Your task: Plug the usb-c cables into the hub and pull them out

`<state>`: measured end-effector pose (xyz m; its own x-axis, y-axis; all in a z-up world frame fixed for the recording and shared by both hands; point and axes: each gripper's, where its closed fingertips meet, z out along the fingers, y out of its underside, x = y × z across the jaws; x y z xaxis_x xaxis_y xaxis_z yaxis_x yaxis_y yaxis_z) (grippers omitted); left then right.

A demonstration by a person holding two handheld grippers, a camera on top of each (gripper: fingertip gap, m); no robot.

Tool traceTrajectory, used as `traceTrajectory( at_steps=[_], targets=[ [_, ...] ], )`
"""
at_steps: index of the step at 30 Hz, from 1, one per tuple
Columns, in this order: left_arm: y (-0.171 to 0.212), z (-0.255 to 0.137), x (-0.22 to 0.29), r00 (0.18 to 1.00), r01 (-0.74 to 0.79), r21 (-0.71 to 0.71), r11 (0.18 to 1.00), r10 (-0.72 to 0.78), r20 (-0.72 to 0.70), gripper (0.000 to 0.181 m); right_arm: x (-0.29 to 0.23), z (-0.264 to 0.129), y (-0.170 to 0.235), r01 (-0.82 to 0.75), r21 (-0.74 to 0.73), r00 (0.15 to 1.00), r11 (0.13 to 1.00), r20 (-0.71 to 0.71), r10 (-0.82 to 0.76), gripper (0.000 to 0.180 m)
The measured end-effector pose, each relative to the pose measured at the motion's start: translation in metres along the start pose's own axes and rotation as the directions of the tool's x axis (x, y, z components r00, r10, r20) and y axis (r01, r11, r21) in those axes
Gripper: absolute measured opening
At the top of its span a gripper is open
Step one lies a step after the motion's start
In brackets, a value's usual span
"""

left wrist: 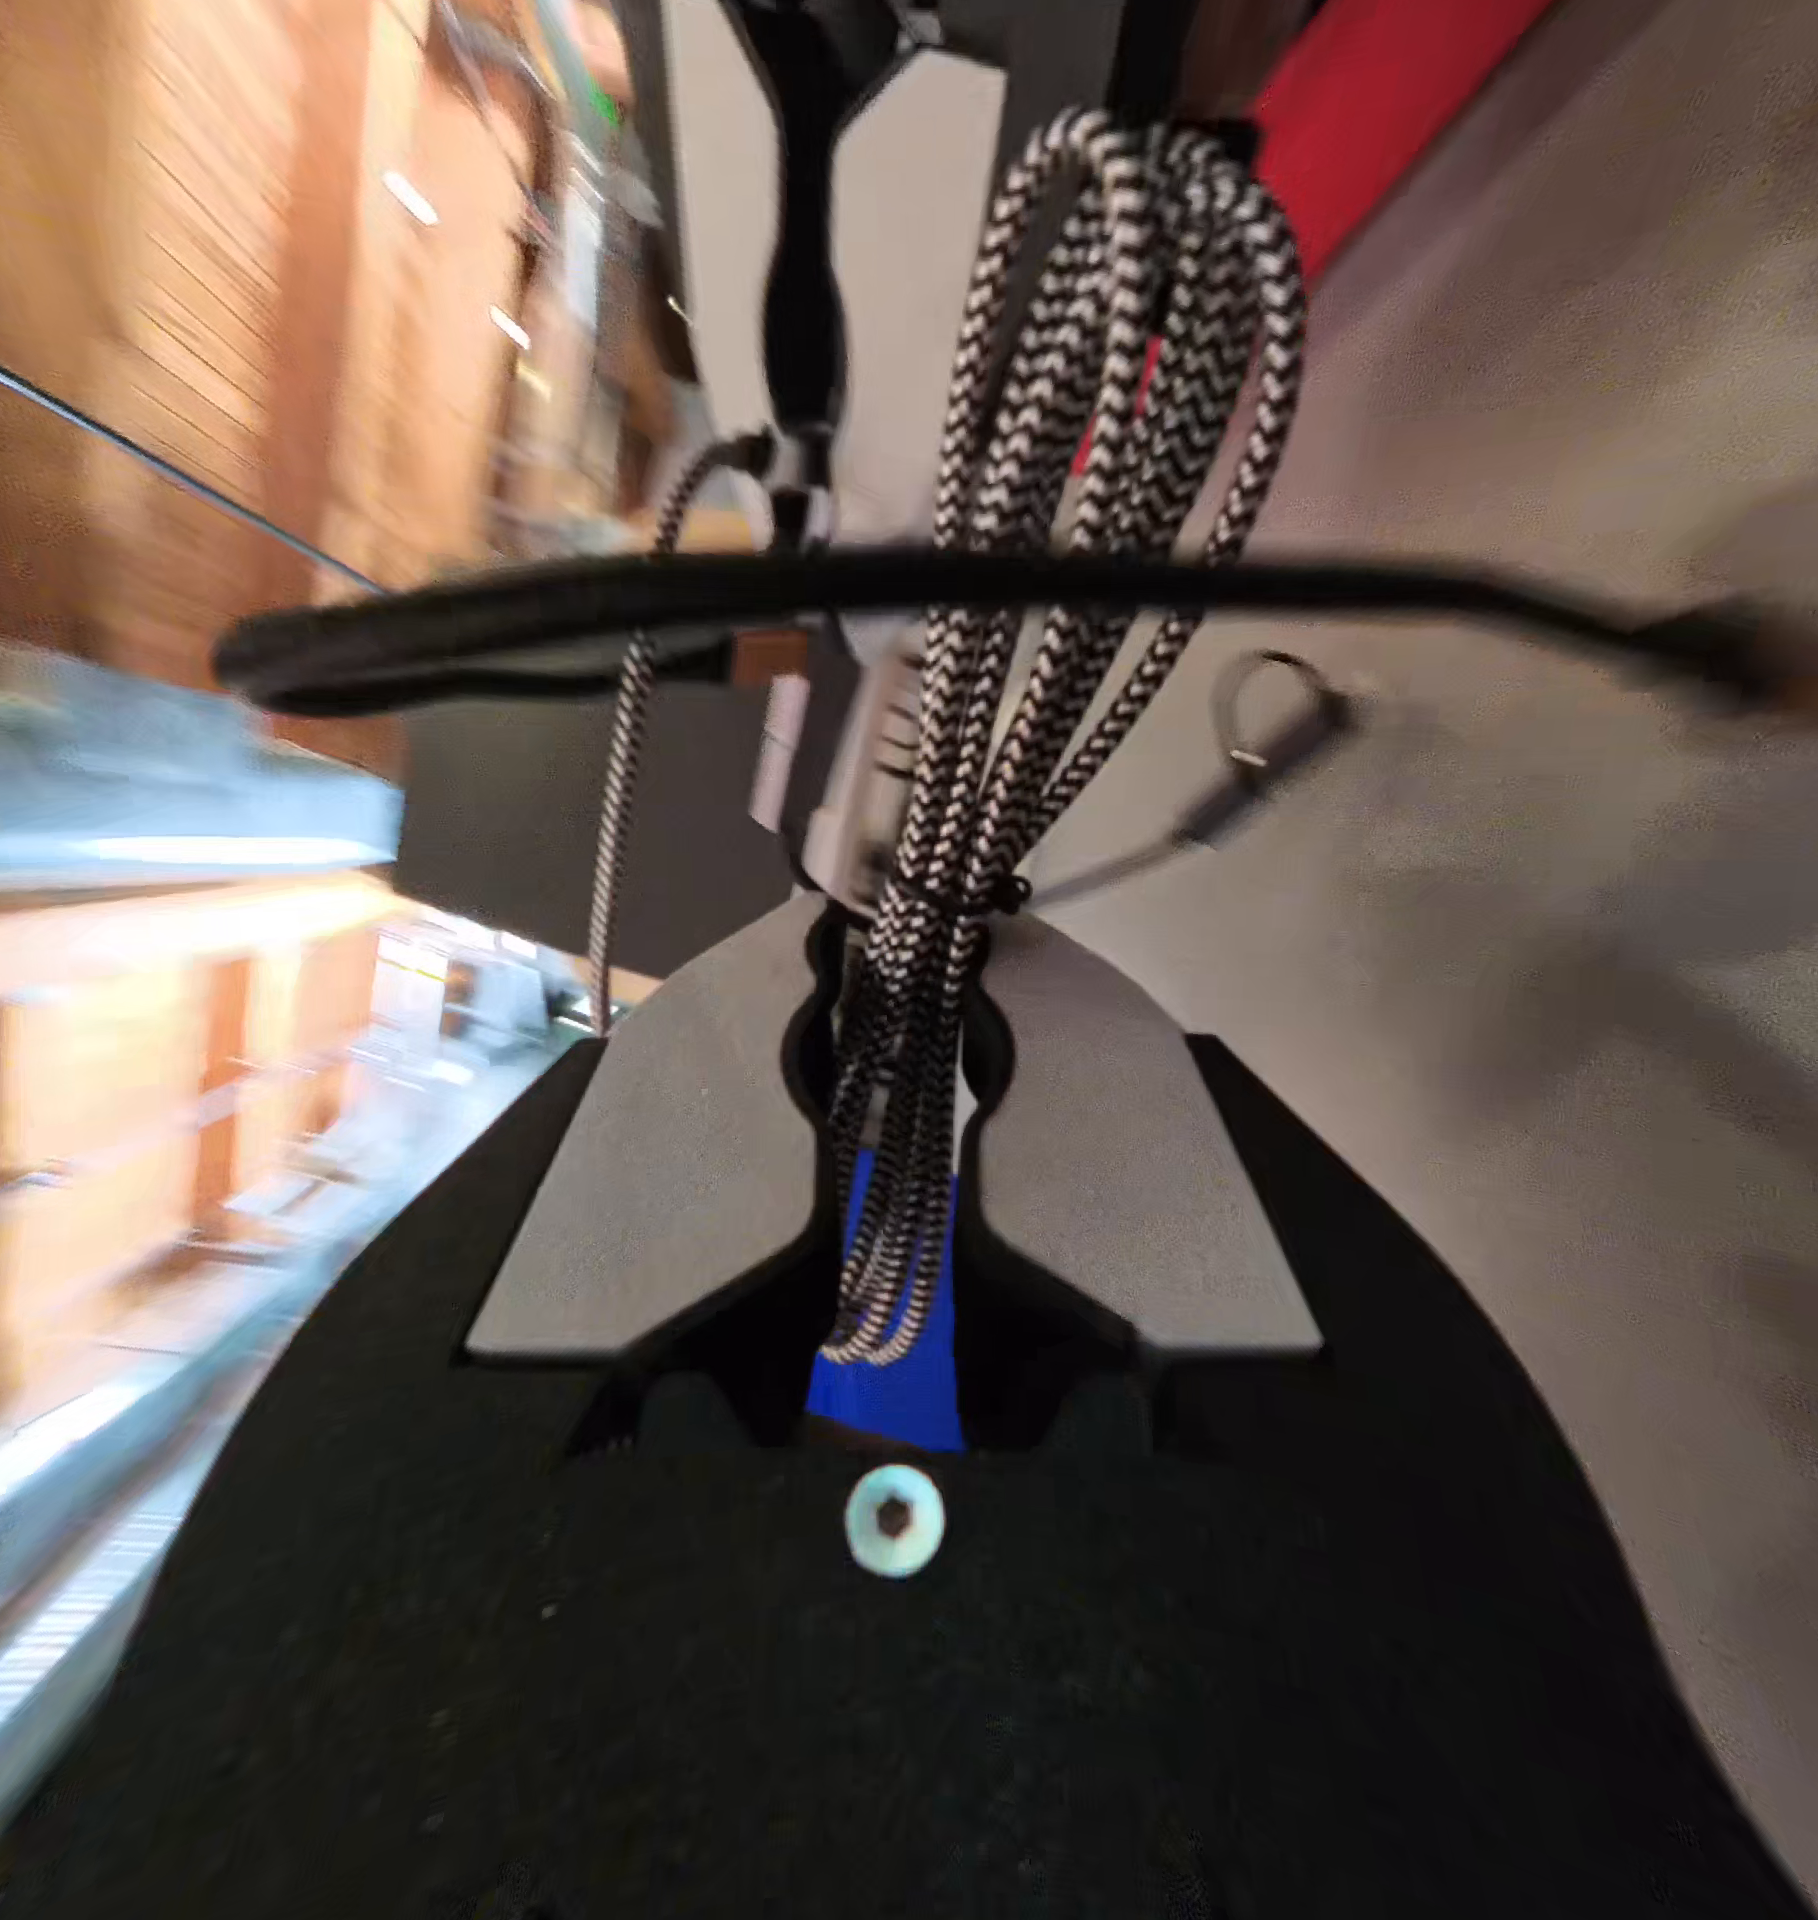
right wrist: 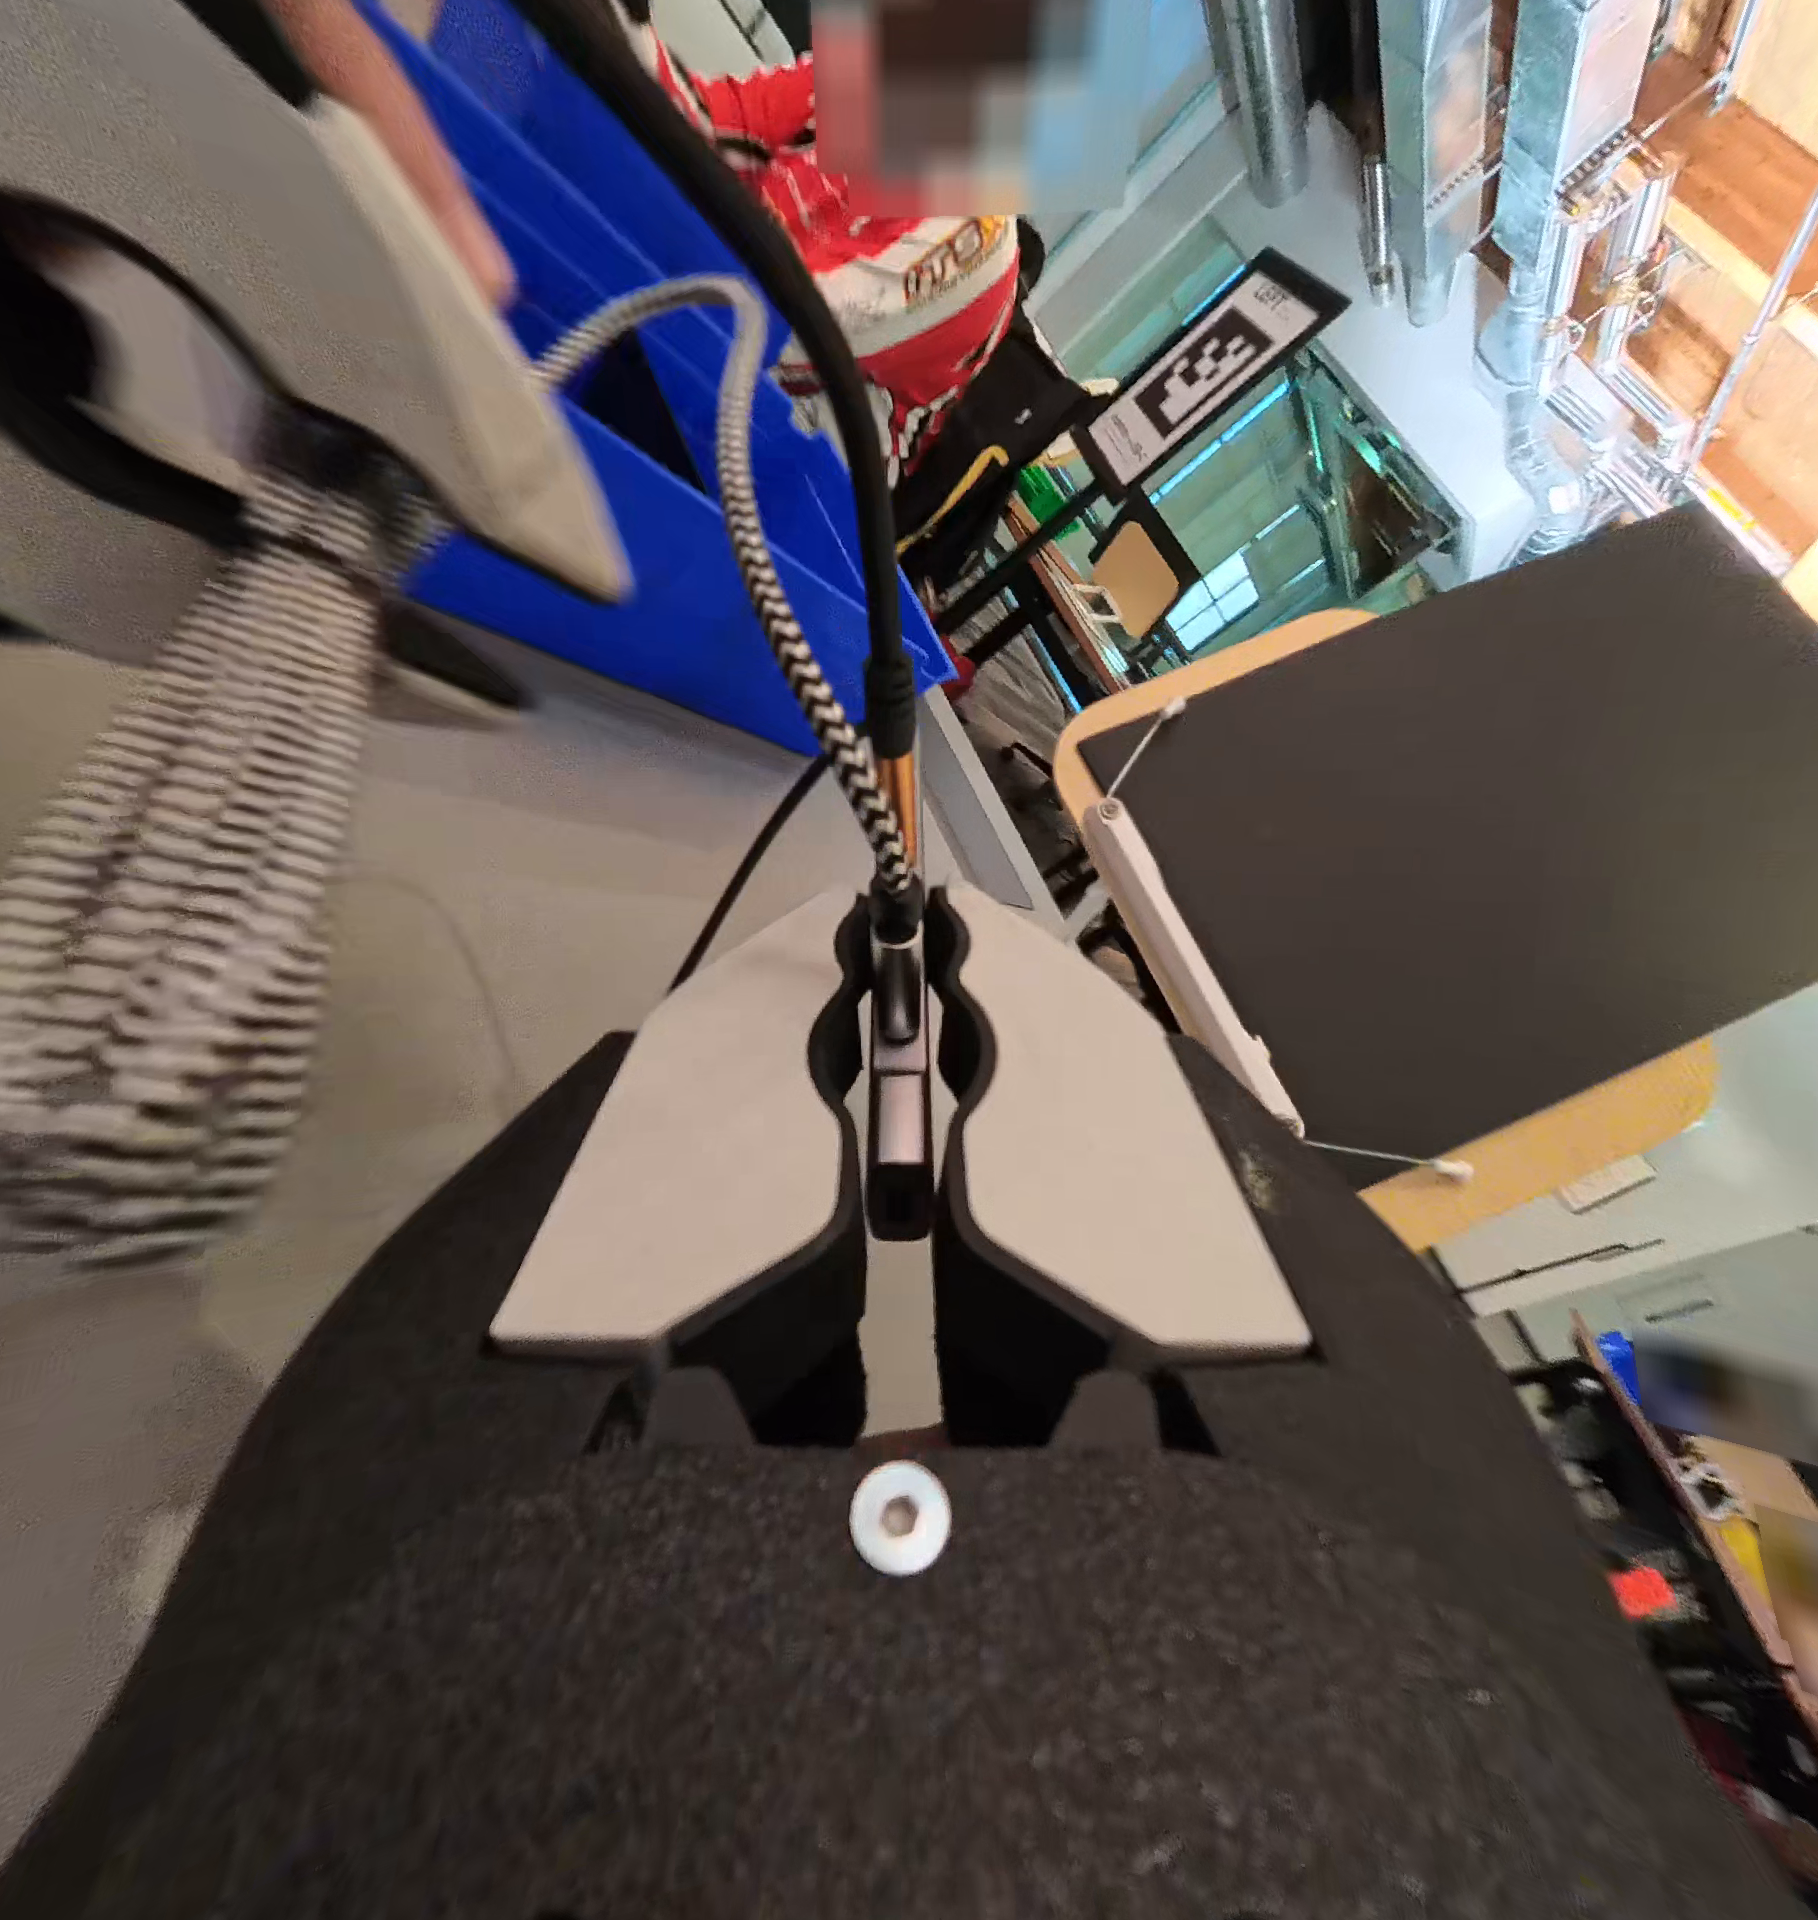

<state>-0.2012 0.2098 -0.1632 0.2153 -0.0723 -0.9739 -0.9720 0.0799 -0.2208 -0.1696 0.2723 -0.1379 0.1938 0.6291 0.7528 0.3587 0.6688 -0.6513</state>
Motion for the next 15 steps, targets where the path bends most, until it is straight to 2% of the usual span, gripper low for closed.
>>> traceTrajectory(
  at_steps=[2, 3, 5, 7, 9, 10, 12, 15],
  targets=[
    [0.024, -0.011, 0.028, 0.964, 0.197, -0.138, 0.971, -0.218, -0.154, 0.018, -0.005, 0.018, 0.008, 0.074, -0.009, 0.997, 0.997, -0.017, -0.074, 0.009],
    [0.036, -0.017, 0.038, 0.914, 0.315, -0.217, 0.924, -0.357, -0.193, 0.019, -0.008, 0.028, 0.012, 0.117, -0.008, 0.993, 0.993, -0.030, -0.117, 0.009],
    [0.054, -0.032, 0.055, 0.736, 0.537, -0.352, 0.767, -0.629, -0.249, 0.021, -0.015, 0.048, 0.021, 0.196, -0.008, 0.979, 0.981, -0.062, -0.196, 0.009],
    [0.064, -0.045, 0.054, 0.502, 0.724, -0.426, 0.542, -0.838, -0.213, 0.024, -0.024, 0.065, 0.030, 0.218, 0.008, 0.973, 0.976, -0.078, -0.217, 0.009],
    [0.068, -0.057, 0.046, 0.281, 0.828, -0.445, 0.341, -0.939, -0.197, 0.026, -0.032, 0.075, 0.038, 0.264, 0.020, 0.959, 0.964, -0.112, -0.260, 0.009],
    [0.075, -0.061, 0.039, 0.228, 0.854, -0.440, 0.278, -0.960, -0.164, 0.026, -0.036, 0.078, 0.043, 0.285, 0.017, 0.951, 0.958, -0.128, -0.281, 0.009],
    [0.096, -0.074, 0.034, 0.218, 0.857, -0.457, 0.238, -0.971, -0.097, 0.027, -0.035, 0.079, 0.047, 0.305, -0.001, 0.942, 0.952, -0.146, -0.302, 0.009],
    [0.116, -0.097, 0.041, 0.237, 0.835, -0.498, 0.234, -0.970, -0.058, 0.027, -0.024, 0.074, 0.050, 0.254, 0.004, 0.950, 0.967, -0.187, -0.249, 0.009]
  ],
)
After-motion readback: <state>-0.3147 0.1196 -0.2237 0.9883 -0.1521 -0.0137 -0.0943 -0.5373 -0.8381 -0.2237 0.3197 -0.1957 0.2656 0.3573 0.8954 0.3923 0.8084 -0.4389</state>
